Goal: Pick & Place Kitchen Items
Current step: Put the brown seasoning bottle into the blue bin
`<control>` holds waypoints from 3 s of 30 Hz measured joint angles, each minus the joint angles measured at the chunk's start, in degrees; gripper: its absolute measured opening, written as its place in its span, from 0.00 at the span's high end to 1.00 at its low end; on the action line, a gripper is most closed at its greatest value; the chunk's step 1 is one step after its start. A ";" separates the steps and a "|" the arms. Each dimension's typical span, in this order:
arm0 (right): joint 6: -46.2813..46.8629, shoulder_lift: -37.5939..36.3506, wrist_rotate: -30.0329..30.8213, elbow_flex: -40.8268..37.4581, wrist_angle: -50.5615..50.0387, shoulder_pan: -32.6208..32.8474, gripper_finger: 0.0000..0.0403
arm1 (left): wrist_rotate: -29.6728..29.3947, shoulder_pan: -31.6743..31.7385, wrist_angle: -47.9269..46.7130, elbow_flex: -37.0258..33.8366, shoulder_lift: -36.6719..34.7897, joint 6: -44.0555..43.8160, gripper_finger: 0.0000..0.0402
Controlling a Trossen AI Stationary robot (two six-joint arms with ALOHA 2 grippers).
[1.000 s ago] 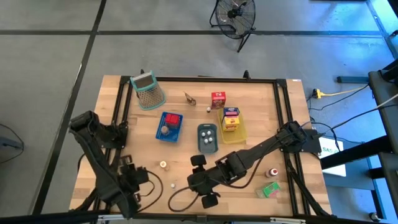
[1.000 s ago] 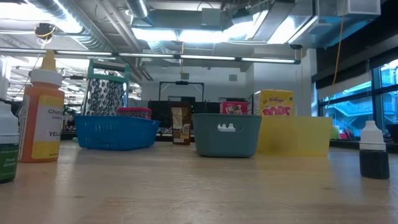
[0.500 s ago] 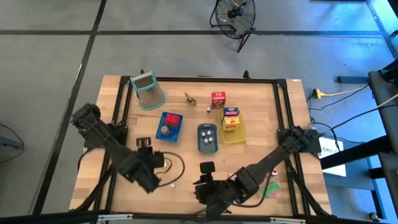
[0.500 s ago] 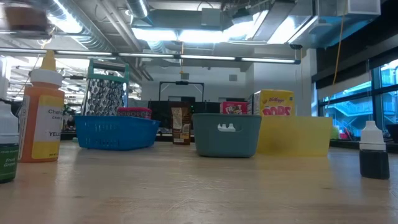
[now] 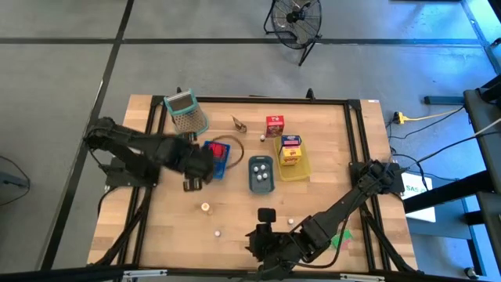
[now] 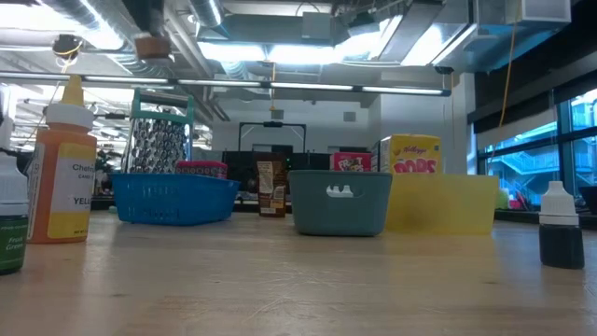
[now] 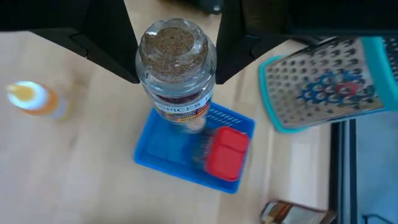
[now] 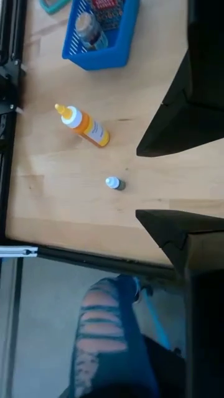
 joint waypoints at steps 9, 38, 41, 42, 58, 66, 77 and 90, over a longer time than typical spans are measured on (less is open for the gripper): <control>1.89 0.00 1.06 -1.11 5.41 2.11 0.62 | 10.28 12.25 3.09 -0.85 0.27 12.08 0.55; -0.27 0.03 1.26 -5.70 8.81 2.61 0.62 | 19.11 20.03 24.01 -18.84 0.33 30.89 0.55; -0.27 0.02 1.27 -5.70 8.86 2.67 0.62 | 20.18 20.48 25.40 -18.84 0.33 30.88 0.55; -0.27 0.02 1.26 -5.70 8.85 2.65 0.62 | 20.17 20.50 26.00 -18.84 0.33 30.88 0.55; 0.83 0.02 1.25 -5.68 8.68 2.67 0.62 | 20.38 22.75 26.45 -18.84 0.33 31.30 0.55; 1.00 0.02 1.22 -6.79 9.88 2.69 0.62 | 21.00 22.10 29.34 -21.25 0.33 29.89 0.55; 0.88 0.02 0.63 -8.83 12.35 2.61 0.62 | 19.43 22.31 33.65 -26.77 0.36 31.75 0.55; 0.80 0.02 0.66 -8.83 12.27 2.61 0.62 | 22.02 22.60 36.29 -26.75 0.36 31.78 0.55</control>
